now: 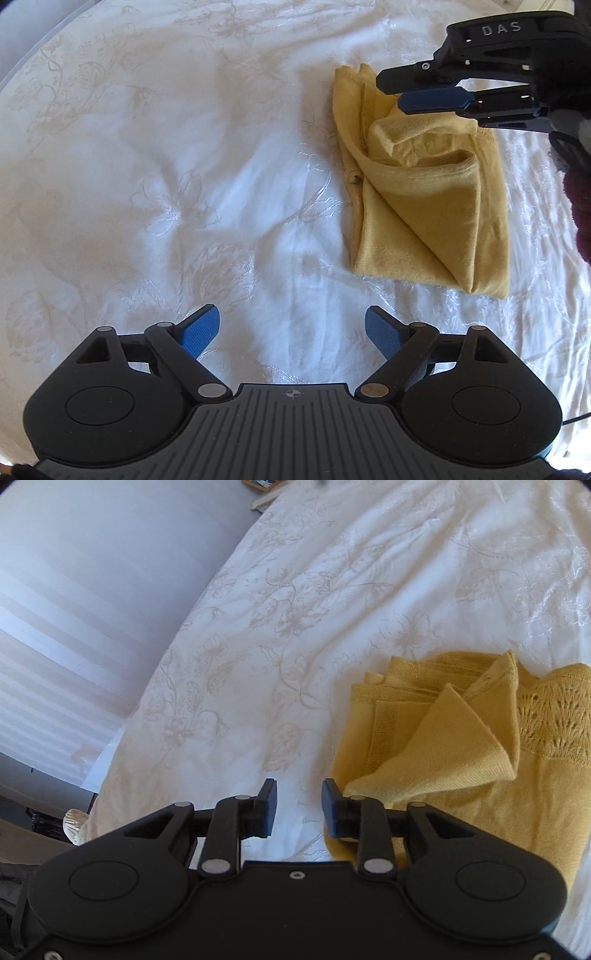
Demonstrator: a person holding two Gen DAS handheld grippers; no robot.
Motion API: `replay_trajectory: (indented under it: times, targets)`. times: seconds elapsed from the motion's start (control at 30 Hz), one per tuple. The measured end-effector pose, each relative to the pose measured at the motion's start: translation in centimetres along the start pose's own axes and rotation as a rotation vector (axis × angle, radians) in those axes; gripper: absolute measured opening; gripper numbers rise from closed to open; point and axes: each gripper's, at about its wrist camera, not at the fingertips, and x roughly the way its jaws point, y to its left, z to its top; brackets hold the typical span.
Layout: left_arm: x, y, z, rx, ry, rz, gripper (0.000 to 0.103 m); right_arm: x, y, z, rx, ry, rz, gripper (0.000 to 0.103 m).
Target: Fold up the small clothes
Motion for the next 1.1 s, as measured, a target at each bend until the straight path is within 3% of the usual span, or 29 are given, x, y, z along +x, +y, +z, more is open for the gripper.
replay_trajectory:
  times: [0.23,0.43,0.63,0.77,0.97,1.1]
  targets:
    - [-1.2,-2.6,3.0,0.086,-0.057,-0.067,0.086,-4.8,-2.9,-0.4,0.012,-0.064,-0.109,0.044]
    - [-1.4,-5.6,6.2,0.151,-0.130,-0.123,0.086,-5.8,-5.8,-1.7,0.021,-0.029,-0.199,0.044]
    - [2.9,-6.2,6.2,0.145,-0.067,-0.079,0.086,-3.4,-6.3,-1.6,0.000,0.042,-0.184,0.044]
    - [5.3,-4.6,4.9,0.114,0.022,-0.043,0.086,-0.6,-5.7,1.3,-0.047,0.047,-0.171,0.044]
    - [6.2,-2.0,3.5,0.026,0.085,-0.026,0.086,1.4,-5.2,6.4,-0.024,-0.059,-0.098,0.048]
    - [5.6,-0.9,3.2,-0.001,0.080,-0.025,0.086,-0.2,-5.7,7.0,0.011,-0.122,-0.087,0.054]
